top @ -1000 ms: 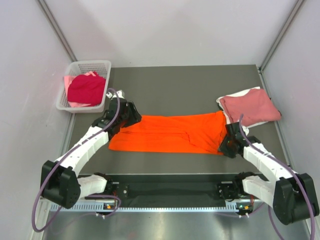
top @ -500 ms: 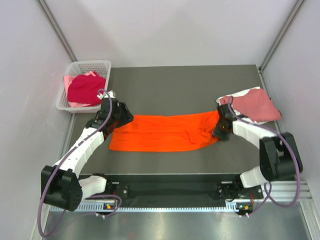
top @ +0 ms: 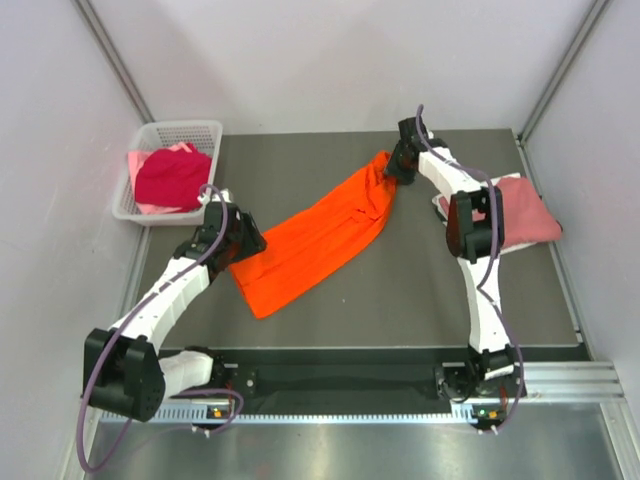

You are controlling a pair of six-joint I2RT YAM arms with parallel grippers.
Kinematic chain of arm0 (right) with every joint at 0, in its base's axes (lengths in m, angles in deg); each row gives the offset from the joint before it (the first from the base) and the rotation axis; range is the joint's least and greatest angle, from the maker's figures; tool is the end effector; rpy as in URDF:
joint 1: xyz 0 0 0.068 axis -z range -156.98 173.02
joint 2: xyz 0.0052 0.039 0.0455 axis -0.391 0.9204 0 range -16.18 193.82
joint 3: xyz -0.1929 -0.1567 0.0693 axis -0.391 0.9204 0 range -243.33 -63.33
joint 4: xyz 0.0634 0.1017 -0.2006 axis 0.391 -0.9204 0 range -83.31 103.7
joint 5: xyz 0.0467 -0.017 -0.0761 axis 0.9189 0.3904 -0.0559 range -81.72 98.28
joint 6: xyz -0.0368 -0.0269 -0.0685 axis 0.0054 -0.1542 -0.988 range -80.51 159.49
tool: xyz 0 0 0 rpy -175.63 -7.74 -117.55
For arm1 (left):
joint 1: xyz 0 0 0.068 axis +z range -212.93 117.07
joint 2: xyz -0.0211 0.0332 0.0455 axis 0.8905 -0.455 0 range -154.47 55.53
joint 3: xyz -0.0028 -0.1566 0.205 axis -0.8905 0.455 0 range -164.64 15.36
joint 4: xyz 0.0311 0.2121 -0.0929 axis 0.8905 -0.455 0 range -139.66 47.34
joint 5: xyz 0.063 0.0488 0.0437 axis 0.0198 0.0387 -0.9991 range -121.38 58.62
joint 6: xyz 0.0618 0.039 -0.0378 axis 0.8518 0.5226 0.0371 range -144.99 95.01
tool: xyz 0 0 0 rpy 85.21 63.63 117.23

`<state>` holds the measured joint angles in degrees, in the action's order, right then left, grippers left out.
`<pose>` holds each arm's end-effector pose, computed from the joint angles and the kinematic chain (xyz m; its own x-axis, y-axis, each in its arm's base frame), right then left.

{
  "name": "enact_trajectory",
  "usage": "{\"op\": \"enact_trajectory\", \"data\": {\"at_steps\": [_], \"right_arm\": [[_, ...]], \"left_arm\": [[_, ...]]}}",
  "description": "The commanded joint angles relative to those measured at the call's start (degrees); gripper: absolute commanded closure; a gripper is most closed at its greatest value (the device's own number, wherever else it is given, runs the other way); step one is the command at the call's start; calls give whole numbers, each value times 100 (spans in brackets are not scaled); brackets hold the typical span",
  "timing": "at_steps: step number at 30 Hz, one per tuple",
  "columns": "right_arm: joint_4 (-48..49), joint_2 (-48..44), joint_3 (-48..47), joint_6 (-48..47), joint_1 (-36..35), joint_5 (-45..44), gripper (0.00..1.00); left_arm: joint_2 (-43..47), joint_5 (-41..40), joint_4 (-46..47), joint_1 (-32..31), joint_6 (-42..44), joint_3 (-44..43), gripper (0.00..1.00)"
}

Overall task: Fold and stack the t-shirts
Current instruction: Fold the tshirt

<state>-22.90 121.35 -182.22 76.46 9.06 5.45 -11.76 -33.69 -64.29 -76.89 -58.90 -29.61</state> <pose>0.4953 0.1194 0.1500 -0.7655 0.4286 -0.4800 0.3088 0.8991 0.3104 0.2438 -0.0576 0.2157 -0.6777 -0.4060 -0.6131 -0.1991 0.9039 -0.3785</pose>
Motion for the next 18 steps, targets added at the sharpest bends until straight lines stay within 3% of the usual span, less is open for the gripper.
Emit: {"op": "enact_trajectory", "data": {"at_steps": [1, 4, 6, 13, 18], "right_arm": [[-279, 353, -1320, -321, 208, 809, 58], [247, -32, -848, -471, 358, 1258, 42], [486, -647, -102, -726, 385, 1468, 36], [1409, -2623, 2561, -938, 385, 1838, 35], [2138, -3250, 4100, -832, 385, 2110, 36]], "left_arm": [[40, 107, -34, 16, 60, 23, 42], [110, 64, -61, 16, 104, 50, 41], [189, 64, -78, 16, 121, 67, 41], [163, 19, -166, 16, 183, 120, 41], [251, 424, -377, -80, 253, 217, 41]]}}
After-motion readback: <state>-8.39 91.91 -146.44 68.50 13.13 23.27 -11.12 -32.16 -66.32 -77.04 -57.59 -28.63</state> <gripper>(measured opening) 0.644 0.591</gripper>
